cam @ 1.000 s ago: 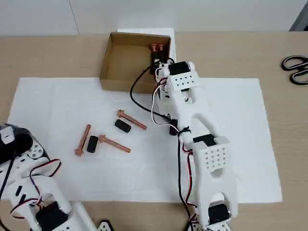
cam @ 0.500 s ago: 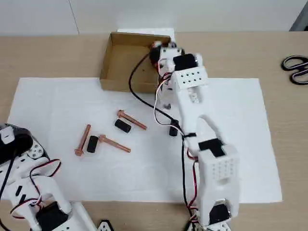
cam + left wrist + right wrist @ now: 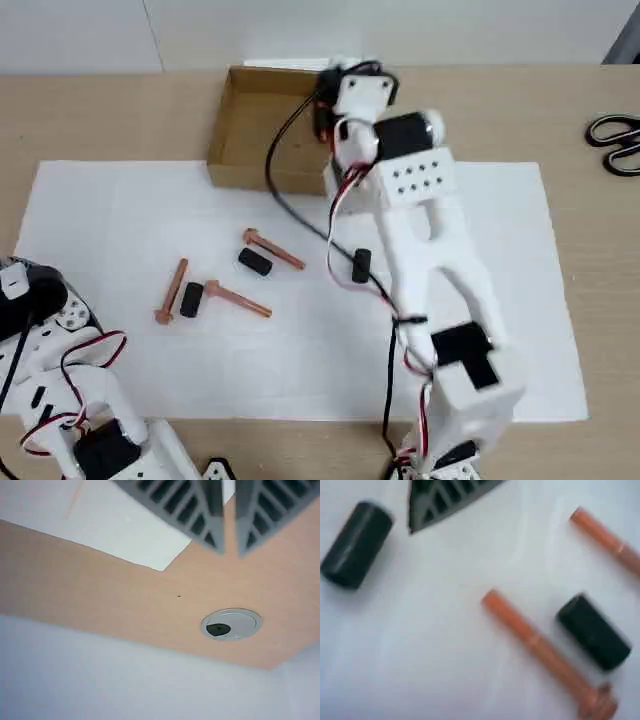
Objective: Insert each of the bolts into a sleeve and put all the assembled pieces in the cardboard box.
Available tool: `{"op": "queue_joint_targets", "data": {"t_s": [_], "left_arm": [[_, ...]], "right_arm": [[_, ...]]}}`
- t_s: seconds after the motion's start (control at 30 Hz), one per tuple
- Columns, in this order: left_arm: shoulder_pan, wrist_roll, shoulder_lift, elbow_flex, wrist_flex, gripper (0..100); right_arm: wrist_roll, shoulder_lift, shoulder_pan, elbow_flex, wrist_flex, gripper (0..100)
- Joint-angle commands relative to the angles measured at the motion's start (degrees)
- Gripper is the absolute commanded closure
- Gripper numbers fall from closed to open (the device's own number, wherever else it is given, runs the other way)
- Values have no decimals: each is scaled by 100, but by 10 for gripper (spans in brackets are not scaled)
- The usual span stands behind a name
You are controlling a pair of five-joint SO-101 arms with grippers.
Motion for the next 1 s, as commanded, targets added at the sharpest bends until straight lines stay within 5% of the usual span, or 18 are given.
{"op": "queue_joint_targets", "data": {"t_s": [0.0, 0.33, 0.67, 0.97], "left_arm": [[18, -9, -70, -259, 0, 994], [18, -9, -70, -259, 0, 994], [18, 9, -70, -251, 0, 994], [18, 9, -70, -251, 0, 994]], "right_arm": [[-105, -752, -286, 756, 4, 789], [-2532, -778, -75, 1741, -681, 787], [-2866, -558, -13, 2356, -1771, 789], [-2848, 295, -13, 2356, -1763, 790]]}}
